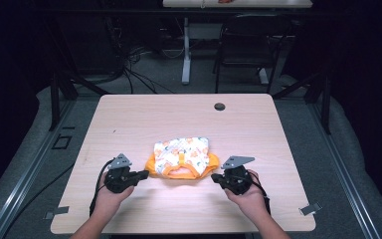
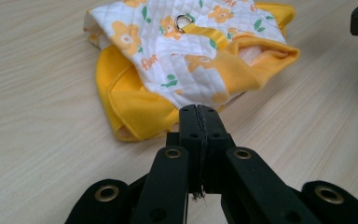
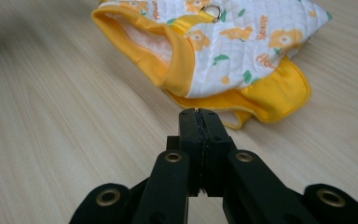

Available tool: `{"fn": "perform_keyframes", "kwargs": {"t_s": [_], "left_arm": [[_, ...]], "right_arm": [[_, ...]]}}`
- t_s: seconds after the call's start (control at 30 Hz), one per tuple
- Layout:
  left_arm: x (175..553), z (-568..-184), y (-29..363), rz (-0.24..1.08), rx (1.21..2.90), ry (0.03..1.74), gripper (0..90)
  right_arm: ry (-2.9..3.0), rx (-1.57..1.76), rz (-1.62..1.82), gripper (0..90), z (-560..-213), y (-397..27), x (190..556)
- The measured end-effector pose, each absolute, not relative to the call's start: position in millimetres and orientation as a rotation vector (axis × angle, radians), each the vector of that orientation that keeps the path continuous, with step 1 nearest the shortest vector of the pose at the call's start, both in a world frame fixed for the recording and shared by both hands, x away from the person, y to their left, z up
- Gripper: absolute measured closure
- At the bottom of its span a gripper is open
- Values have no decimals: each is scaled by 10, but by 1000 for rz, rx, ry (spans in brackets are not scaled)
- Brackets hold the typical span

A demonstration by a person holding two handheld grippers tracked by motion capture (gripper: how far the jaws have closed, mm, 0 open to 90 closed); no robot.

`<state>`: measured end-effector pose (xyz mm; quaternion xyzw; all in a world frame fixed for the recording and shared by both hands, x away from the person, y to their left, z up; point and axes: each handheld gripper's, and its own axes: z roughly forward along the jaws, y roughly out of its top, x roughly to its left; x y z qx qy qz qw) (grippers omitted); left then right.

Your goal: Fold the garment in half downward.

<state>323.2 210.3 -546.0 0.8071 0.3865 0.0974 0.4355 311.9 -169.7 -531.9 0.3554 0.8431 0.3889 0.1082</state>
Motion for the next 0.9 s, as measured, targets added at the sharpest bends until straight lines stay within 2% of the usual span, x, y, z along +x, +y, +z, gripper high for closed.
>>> {"fn": "perform_keyframes", "kwargs": {"t_s": [0.27, 0.47, 0.9], "left_arm": [[3102, -5562, 2115, 293, 2077, 925, 898], [3060, -5593, 2143, 282, 2075, 900, 895], [3087, -5713, 2212, 301, 2077, 962, 886]], "right_arm": [[2459, 1084, 1157, 880, -5436, -1810, 2971], [2445, 1067, 1155, 872, -5484, -1803, 2907], [2424, 1053, 1129, 862, -5597, -1812, 2885]]}}
